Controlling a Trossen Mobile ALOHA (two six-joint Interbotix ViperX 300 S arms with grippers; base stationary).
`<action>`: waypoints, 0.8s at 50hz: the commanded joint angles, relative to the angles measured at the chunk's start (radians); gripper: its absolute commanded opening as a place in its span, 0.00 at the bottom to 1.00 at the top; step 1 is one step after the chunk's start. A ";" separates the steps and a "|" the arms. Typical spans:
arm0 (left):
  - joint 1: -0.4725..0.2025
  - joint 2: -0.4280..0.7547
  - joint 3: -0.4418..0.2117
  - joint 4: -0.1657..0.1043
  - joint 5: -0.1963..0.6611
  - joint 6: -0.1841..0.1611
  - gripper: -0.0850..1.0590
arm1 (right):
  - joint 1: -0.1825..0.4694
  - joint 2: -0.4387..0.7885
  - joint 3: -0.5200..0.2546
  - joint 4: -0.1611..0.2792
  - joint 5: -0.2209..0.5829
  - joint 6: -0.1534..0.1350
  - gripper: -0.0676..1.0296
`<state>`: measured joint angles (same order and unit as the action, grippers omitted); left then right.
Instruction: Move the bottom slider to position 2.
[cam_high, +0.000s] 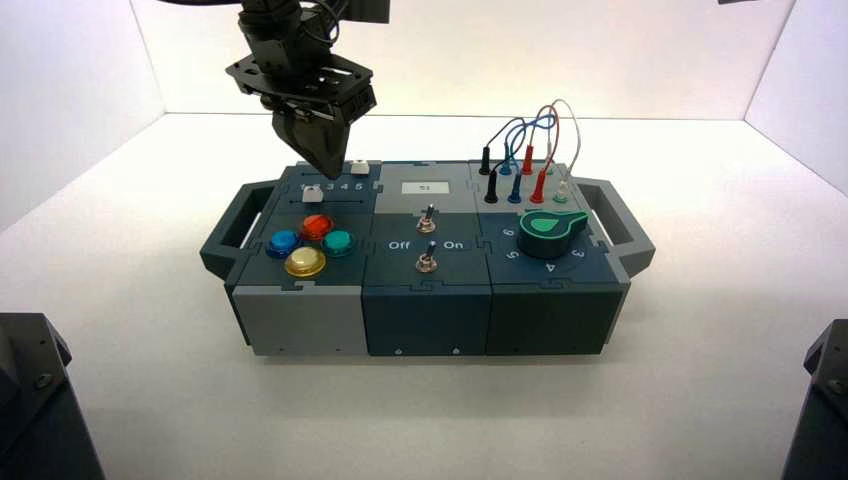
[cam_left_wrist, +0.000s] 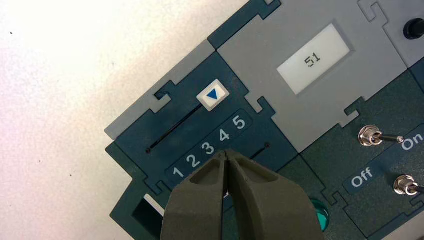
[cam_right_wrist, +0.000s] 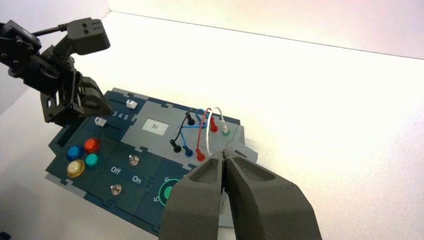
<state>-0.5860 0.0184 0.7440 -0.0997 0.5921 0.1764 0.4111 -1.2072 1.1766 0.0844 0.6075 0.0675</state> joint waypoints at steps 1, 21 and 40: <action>-0.003 -0.038 -0.021 -0.002 0.025 0.006 0.05 | 0.003 0.011 -0.032 0.002 -0.008 0.003 0.04; -0.003 -0.207 -0.017 -0.006 0.192 0.005 0.05 | 0.003 0.011 -0.032 0.002 -0.008 0.002 0.04; -0.003 -0.264 0.038 -0.009 0.242 -0.002 0.05 | 0.003 0.011 -0.032 0.002 -0.008 0.002 0.04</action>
<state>-0.5875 -0.2117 0.7854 -0.1058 0.8360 0.1749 0.4111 -1.2072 1.1766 0.0844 0.6075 0.0675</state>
